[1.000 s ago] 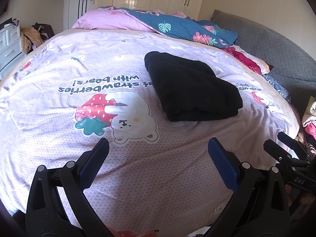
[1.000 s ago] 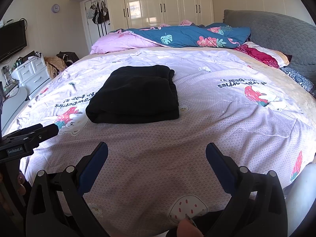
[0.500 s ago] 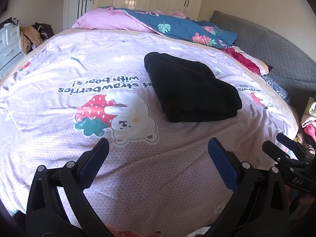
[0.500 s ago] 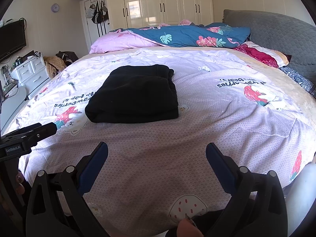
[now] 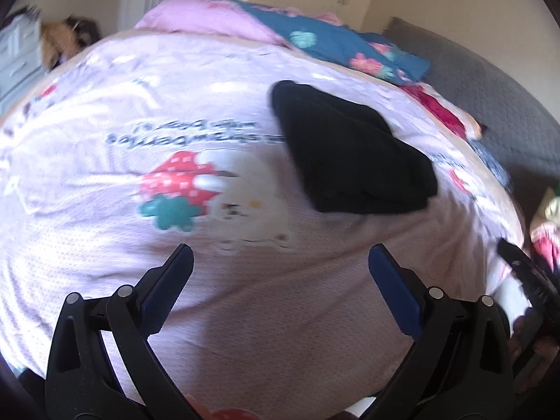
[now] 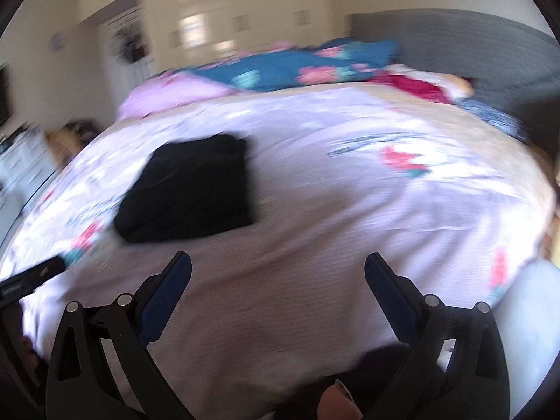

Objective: Fold small clothes

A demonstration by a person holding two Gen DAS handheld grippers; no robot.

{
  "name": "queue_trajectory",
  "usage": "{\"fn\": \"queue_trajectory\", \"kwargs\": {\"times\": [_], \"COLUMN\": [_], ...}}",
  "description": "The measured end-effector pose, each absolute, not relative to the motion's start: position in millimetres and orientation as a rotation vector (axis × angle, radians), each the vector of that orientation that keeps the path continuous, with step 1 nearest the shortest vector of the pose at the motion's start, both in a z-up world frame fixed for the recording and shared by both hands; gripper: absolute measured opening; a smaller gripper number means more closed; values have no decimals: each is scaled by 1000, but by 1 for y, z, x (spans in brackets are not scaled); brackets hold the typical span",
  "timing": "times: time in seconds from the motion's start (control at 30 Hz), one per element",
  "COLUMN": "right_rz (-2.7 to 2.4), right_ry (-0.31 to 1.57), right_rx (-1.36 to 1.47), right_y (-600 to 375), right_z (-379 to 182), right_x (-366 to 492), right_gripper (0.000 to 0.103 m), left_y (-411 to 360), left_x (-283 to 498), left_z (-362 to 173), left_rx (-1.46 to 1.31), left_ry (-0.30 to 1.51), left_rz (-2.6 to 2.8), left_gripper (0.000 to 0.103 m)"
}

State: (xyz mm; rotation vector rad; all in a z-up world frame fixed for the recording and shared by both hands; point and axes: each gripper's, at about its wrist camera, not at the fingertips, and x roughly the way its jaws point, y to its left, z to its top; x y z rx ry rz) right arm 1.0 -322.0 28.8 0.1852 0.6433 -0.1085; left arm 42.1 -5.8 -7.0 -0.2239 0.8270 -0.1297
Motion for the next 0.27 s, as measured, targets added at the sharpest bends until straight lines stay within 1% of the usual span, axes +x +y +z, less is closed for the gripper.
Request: {"fn": "queue_trajectory", "kwargs": {"times": [0.1, 0.2, 0.27], "right_rz": [-306, -616, -844], "right_ry": [628, 625, 698], "right_rx": [246, 318, 348], "right_y": [-388, -486, -559], "right_z": [30, 15, -7], "right_x": [-5, -25, -42], "right_gripper": [99, 99, 99], "left_y": [40, 123, 172], "left_x": [58, 72, 80], "left_z": [-6, -3, -4], "left_rx": [-289, -340, -346], "left_ry": [849, 815, 813], "left_rz": [-57, 155, 289], "left_gripper": [94, 94, 94]}}
